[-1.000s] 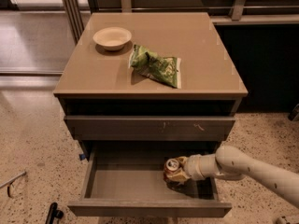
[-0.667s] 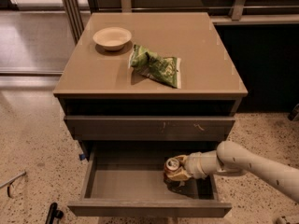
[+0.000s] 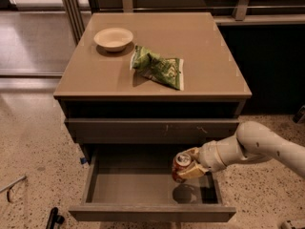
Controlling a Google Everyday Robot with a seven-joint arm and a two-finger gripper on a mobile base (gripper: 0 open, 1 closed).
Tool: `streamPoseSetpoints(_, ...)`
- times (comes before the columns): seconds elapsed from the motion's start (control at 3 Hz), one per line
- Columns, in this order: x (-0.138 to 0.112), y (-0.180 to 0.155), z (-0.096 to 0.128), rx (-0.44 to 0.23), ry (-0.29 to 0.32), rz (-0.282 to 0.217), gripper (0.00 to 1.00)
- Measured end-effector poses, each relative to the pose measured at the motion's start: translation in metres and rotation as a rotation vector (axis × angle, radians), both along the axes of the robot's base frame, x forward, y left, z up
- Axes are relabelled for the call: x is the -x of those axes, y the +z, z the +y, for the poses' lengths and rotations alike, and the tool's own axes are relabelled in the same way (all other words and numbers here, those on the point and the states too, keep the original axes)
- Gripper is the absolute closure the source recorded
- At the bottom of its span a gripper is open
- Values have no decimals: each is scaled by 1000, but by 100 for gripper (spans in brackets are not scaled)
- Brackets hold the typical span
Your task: Pick coke can from middle drawer and place on counter
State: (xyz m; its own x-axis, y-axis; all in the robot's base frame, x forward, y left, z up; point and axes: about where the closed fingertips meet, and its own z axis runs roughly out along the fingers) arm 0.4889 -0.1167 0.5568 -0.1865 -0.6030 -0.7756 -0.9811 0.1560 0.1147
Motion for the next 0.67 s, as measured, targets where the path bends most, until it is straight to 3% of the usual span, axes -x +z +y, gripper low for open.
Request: streamPoseSetpoints(0.67, 1, 22, -3, -4, 11, 9, 100)
